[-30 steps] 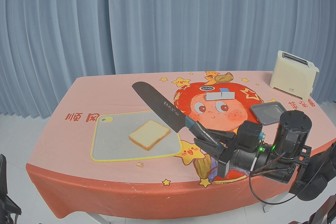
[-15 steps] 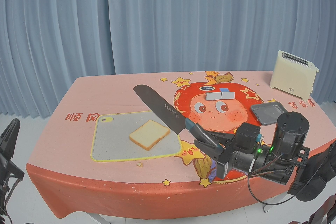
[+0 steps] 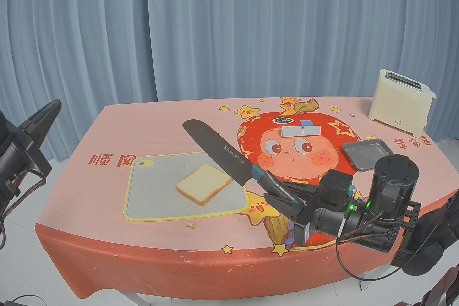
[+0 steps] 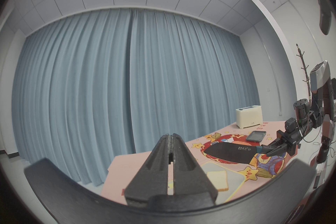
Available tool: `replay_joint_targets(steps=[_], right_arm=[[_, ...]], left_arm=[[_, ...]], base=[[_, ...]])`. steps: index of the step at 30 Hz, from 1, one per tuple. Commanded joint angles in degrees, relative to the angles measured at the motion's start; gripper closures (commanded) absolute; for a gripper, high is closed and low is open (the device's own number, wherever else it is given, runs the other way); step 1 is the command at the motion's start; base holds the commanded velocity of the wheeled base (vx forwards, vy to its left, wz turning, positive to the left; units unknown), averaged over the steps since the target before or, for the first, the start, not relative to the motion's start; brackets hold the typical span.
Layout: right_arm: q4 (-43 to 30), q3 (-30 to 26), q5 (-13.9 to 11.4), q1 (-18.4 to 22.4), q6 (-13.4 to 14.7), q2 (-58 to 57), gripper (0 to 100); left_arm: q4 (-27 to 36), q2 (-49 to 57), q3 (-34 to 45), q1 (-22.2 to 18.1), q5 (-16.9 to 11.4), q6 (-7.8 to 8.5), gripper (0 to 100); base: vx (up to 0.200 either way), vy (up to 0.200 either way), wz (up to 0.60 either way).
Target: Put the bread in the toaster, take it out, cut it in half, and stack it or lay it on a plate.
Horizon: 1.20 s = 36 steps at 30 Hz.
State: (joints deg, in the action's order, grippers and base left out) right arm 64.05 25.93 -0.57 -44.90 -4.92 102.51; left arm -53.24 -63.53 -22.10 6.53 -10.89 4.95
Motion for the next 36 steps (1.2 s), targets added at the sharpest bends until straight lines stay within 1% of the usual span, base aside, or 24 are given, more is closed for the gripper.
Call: replay_joint_targets(steps=[1,4,7,9,12,14,19,24,26,29,34,36], right_arm=[[-0.33,0.00,-0.04,0.07,0.00,0.15,100],[-0.42,0.09,-0.04,0.07,0.00,0.32,100],[-0.33,0.26,0.05,0.07,0.00,0.85,100],[-0.42,0.26,0.05,0.07,0.00,0.94,100],[-0.50,0.35,0.05,-0.10,0.00,1.02,100],[-0.59,0.53,0.05,-0.19,0.00,1.02,100],[-0.77,1.23,0.05,-0.28,0.00,1.55,100],[-0.77,1.58,0.05,-0.54,0.00,3.22,100],[-0.68,1.67,0.13,-1.51,0.09,3.75,100],[-0.68,1.58,0.22,-1.86,0.18,4.45,100],[-0.50,1.93,0.22,-0.72,0.18,5.33,100],[-0.59,2.20,0.22,0.07,0.18,5.59,100]], left_arm=[[3.49,-3.27,-3.21,2.96,0.08,0.24,100],[8.41,-3.01,-3.74,3.66,-0.10,1.12,100],[12.81,-3.10,-5.50,3.92,-0.80,1.12,100],[14.74,-3.18,-6.90,4.45,-1.15,1.12,100],[16.59,-3.45,-8.84,5.77,-1.24,0.68,100],[16.94,-4.59,-10.24,5.86,-1.24,0.24,100],[16.32,-8.37,-11.47,5.68,-0.72,0.24,100],[16.32,-9.51,-11.56,6.03,-1.77,-0.03,100],[16.32,-9.60,-11.56,6.03,-2.39,-0.03,100],[16.32,-10.39,-11.30,5.95,-2.74,-0.12,100],[16.76,-11.01,-11.56,6.30,-2.56,-0.20,100],[16.32,-11.09,-11.74,6.30,-2.65,-0.82,100]], base=[[0.000,0.000,0.00],[0.000,0.000,0.00],[0.000,0.000,0.00],[0.000,0.000,0.00],[0.000,0.000,0.00],[0.000,0.000,0.00],[0.000,0.000,0.00],[0.000,0.000,0.00],[0.000,0.000,0.00],[0.000,0.000,0.00],[0.000,0.000,0.00],[0.000,0.000,0.00]])
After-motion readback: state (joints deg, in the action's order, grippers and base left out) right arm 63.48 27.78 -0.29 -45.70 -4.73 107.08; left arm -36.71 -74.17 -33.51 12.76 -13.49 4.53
